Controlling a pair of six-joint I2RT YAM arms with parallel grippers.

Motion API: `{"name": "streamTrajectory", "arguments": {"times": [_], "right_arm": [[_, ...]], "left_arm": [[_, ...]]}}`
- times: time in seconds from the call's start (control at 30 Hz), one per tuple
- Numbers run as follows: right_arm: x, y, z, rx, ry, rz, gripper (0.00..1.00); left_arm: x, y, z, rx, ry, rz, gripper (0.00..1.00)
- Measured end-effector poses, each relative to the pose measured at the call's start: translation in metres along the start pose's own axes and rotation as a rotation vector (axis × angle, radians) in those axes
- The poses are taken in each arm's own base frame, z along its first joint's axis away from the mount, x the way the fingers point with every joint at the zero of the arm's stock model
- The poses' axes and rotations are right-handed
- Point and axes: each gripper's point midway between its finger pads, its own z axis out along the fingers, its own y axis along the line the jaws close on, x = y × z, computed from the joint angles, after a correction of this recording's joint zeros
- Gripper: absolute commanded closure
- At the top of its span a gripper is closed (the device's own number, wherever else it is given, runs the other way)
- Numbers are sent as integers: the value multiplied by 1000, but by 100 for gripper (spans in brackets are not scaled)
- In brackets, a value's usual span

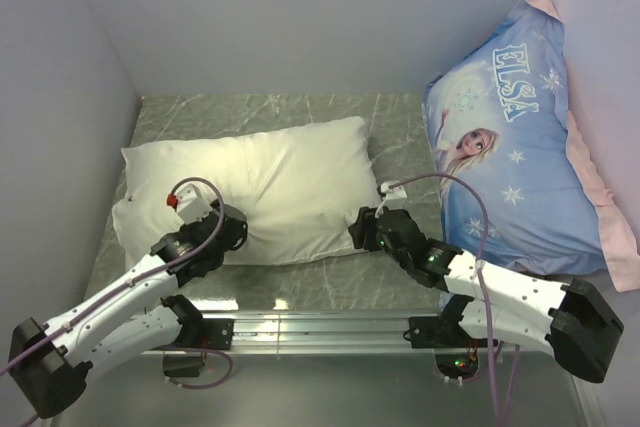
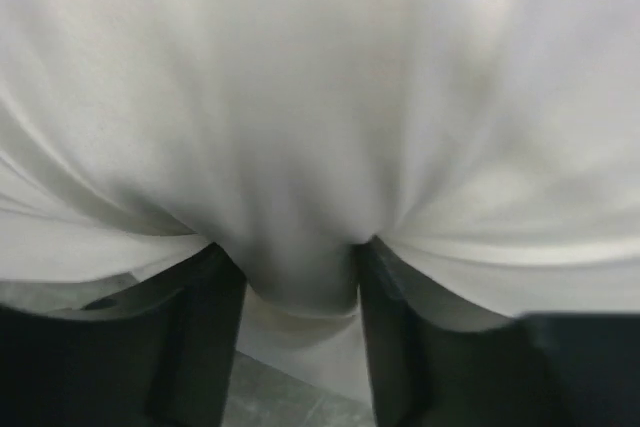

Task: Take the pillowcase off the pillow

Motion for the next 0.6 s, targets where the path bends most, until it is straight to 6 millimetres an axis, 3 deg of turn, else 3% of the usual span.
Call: {"name": "streamTrajectory", "arguments": {"times": [0.03, 0.07, 0.2, 0.33, 0.47, 0.6], "right_arm": [[-2, 2, 1, -7, -8, 5, 81], [-7, 6, 1, -18, -21, 9, 100], [-41, 22, -7, -51, -89, 30, 100], [-89, 33, -33, -70, -184, 40, 100], [-158, 43, -68, -62, -289, 43, 100], [-234, 45, -75, -31, -372, 56, 100]], "left_arm": [[-4, -3, 3, 0, -23, 4, 80], [-6, -5, 4, -1, -38, 3, 98], [-25, -19, 1, -5, -91, 49, 99], [-55, -43, -21, 42, -126, 75, 99], [-89, -79, -56, 162, -148, 66, 100], [-104, -110, -86, 284, -126, 63, 100]]}}
